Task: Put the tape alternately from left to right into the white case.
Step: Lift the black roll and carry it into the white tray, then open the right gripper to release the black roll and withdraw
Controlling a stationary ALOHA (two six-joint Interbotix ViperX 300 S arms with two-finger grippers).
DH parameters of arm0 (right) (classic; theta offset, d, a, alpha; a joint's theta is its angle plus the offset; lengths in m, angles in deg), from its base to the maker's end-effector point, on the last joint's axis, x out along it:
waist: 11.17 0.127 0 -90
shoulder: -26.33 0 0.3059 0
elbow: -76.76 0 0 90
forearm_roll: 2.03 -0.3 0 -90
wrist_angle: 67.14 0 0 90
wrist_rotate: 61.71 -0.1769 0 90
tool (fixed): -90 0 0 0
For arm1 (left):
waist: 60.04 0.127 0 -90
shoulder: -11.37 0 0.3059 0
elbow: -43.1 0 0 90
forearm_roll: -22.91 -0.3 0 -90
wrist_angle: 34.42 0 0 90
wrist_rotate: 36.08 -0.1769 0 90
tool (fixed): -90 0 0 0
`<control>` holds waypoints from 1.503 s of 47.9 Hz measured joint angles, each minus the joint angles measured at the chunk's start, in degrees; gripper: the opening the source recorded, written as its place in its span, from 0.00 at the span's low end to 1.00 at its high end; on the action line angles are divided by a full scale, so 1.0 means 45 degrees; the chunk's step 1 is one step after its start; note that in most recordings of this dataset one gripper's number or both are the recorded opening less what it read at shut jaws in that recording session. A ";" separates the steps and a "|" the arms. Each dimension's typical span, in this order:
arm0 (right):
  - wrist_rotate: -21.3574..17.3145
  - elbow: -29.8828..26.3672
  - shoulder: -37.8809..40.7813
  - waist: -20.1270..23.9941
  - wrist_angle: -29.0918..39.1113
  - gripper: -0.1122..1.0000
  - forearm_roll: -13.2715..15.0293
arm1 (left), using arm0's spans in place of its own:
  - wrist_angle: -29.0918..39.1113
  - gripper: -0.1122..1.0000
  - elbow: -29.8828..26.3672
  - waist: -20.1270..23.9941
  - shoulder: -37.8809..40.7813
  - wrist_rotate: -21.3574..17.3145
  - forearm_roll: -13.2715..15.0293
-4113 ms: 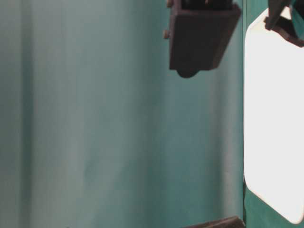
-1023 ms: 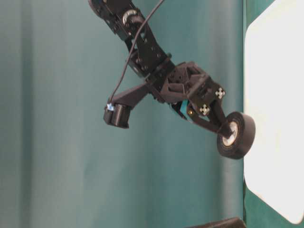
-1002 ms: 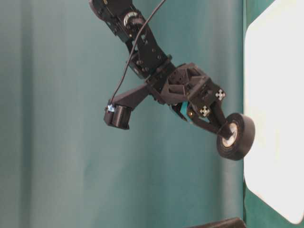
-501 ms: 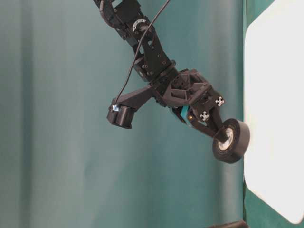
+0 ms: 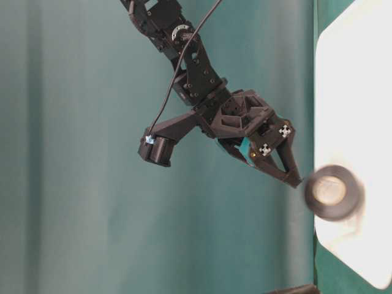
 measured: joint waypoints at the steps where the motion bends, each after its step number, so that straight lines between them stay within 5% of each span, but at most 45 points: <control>1: -0.0020 0.0000 0.0020 0.0000 0.0000 0.72 0.0000 | 0.0000 0.63 0.0000 0.0000 0.0000 -0.0020 0.0000; 30: -0.0059 0.0742 -0.0391 0.0195 0.0000 0.73 0.0000 | 0.0000 0.63 -0.0020 0.0000 0.0000 -0.0020 0.0000; 63: -0.0137 0.3926 -0.3613 0.3301 0.0000 0.73 0.0000 | 0.0000 0.63 0.0000 0.0000 0.0000 -0.0020 0.0000; 72: -0.0137 0.4199 -0.3809 0.3438 0.0000 0.73 0.0000 | 0.0000 0.63 -0.0020 0.0000 0.0000 0.0000 0.0000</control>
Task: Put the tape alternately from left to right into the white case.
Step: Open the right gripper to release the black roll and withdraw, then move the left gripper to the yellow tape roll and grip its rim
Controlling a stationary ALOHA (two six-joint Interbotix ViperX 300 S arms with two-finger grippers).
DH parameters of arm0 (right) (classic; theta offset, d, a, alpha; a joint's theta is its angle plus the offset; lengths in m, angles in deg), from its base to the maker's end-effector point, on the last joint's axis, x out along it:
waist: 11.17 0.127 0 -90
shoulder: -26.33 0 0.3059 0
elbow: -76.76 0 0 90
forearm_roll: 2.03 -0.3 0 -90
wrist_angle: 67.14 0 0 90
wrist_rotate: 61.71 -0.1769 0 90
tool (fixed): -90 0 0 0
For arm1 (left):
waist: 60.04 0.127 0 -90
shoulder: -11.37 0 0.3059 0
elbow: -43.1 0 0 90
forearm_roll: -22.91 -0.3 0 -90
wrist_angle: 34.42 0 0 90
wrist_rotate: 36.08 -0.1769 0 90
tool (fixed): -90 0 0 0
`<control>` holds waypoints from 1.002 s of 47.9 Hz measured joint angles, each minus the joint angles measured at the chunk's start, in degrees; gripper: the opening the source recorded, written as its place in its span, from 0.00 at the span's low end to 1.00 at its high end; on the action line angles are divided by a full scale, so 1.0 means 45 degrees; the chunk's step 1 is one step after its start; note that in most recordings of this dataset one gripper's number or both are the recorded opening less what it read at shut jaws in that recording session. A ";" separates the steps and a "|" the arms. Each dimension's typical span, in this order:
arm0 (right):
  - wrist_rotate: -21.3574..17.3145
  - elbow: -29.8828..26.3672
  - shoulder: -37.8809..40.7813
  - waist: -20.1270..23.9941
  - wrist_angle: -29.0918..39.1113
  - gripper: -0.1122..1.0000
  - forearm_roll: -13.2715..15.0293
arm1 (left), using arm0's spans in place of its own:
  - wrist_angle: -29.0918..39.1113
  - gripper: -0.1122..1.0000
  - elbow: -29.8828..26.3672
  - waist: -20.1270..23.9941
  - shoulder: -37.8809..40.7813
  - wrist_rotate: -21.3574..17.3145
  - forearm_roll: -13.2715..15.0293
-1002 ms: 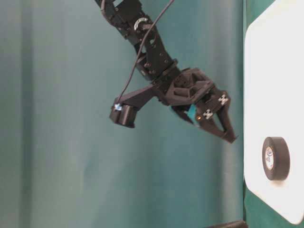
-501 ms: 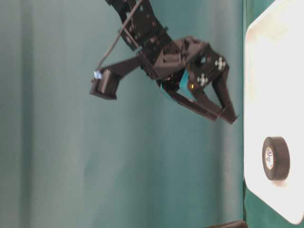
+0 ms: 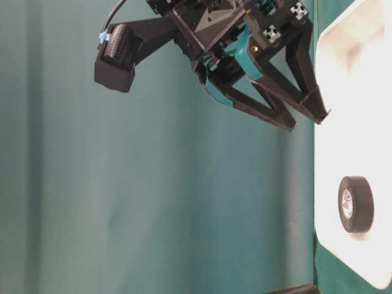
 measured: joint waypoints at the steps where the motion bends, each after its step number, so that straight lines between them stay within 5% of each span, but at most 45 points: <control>1: -0.0020 0.0020 0.0020 0.0000 0.0000 0.73 0.0000 | 0.0000 0.63 0.0020 0.0000 0.0000 0.0000 0.0000; 22: -0.0020 0.0117 0.0000 0.0020 0.0000 0.73 0.0000 | -0.0156 0.63 -0.0078 0.0000 0.0625 0.0020 0.0000; 48: -0.0020 0.0176 0.0000 0.0020 -0.0020 0.73 0.0000 | -0.0176 0.63 -0.1641 -0.0410 0.3145 0.0020 0.0000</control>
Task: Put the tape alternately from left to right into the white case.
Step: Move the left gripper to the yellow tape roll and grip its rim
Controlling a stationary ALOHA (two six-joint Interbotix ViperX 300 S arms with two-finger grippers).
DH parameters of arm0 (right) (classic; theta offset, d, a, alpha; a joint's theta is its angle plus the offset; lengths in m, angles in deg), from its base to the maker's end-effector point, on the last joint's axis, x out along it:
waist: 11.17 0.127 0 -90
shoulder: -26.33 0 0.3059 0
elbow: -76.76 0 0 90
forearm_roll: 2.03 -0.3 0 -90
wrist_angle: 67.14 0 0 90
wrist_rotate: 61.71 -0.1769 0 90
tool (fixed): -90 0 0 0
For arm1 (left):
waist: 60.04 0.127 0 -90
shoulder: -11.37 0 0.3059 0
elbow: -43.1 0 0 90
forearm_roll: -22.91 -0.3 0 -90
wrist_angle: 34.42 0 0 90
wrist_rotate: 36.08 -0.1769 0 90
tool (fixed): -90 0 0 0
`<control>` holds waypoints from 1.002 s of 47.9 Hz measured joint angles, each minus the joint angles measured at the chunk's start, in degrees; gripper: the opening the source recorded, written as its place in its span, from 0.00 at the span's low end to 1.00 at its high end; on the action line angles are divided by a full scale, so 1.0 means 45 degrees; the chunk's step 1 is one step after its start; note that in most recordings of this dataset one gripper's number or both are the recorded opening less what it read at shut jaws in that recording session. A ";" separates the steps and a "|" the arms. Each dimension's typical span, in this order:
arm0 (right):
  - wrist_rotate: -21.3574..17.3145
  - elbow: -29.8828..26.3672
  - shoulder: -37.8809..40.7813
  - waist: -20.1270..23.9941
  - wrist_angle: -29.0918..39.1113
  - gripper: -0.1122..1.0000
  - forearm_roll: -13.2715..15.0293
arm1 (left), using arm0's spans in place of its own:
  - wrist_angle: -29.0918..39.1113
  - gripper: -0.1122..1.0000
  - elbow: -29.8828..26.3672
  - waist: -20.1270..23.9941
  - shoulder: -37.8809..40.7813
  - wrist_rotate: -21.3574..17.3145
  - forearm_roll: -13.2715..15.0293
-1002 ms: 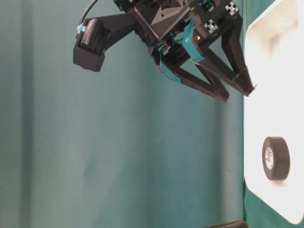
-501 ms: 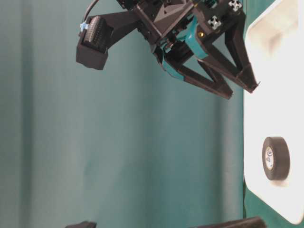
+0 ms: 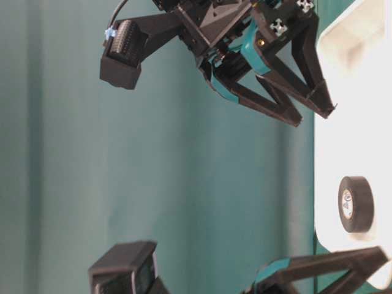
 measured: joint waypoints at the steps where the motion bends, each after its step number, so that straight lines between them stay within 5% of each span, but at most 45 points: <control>1: 0.0000 0.0000 0.0000 0.0000 0.0000 0.73 0.0000 | -0.0020 0.63 -0.0059 -0.0020 0.0098 0.0000 0.0000; 48: 0.0000 0.0195 0.0000 0.0000 -0.0020 0.73 0.0000 | -0.0020 0.63 -0.1836 -0.0313 0.3242 -0.0039 0.0000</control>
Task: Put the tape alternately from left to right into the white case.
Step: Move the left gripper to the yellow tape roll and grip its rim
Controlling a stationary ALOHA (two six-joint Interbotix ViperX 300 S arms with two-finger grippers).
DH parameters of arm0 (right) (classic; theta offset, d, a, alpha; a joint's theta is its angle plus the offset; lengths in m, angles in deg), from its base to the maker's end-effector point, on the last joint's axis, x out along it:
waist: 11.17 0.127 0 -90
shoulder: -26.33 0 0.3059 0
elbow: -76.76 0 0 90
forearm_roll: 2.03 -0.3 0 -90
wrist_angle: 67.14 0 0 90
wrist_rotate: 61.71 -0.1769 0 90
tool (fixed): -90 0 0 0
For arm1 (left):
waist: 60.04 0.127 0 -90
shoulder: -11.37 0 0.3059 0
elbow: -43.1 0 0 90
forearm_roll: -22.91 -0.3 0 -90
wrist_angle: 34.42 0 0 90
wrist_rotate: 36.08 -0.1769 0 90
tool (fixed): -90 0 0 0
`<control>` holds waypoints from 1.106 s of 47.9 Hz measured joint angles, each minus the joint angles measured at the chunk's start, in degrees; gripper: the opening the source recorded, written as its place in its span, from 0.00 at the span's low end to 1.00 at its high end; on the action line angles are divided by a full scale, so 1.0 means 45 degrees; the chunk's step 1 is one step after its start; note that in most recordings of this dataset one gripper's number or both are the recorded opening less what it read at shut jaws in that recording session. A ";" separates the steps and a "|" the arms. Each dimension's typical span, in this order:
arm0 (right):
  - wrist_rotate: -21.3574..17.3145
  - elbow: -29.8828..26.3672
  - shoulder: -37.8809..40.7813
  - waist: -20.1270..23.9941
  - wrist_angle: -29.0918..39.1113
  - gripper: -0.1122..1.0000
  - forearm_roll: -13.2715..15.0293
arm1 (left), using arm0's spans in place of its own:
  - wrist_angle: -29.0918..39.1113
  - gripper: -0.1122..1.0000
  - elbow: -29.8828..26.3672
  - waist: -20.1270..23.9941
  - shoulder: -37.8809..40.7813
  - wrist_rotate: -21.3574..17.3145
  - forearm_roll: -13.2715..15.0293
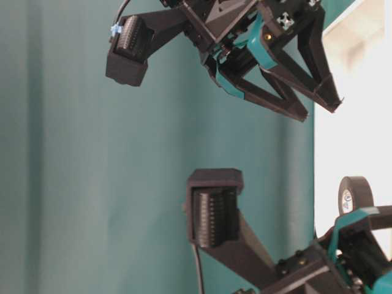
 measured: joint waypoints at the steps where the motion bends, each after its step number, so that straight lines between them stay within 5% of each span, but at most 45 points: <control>1: 0.0000 0.0000 0.0000 0.0000 0.0000 0.73 0.0000 | 0.0000 0.63 0.0000 0.0000 0.0020 -0.0020 -0.0020; 26: 0.0020 0.0000 0.0000 0.0000 -0.0098 0.73 0.0000 | -0.0703 0.59 -0.0117 0.0059 0.0742 -0.0078 -0.0020; 30: 0.0000 0.0000 0.0000 0.0000 -0.0117 0.73 0.0000 | -0.0723 0.50 -0.0117 0.0078 0.0742 -0.0078 -0.0020; 40: 0.0000 0.0000 0.0000 0.0000 -0.0137 0.73 0.0000 | -0.0586 0.10 -0.0137 0.0078 0.0742 -0.0117 -0.0020; 53: 0.0000 0.0000 0.0020 0.0000 -0.0195 0.73 0.0000 | -0.0488 0.08 -0.0156 0.0078 0.0742 -0.0078 -0.0020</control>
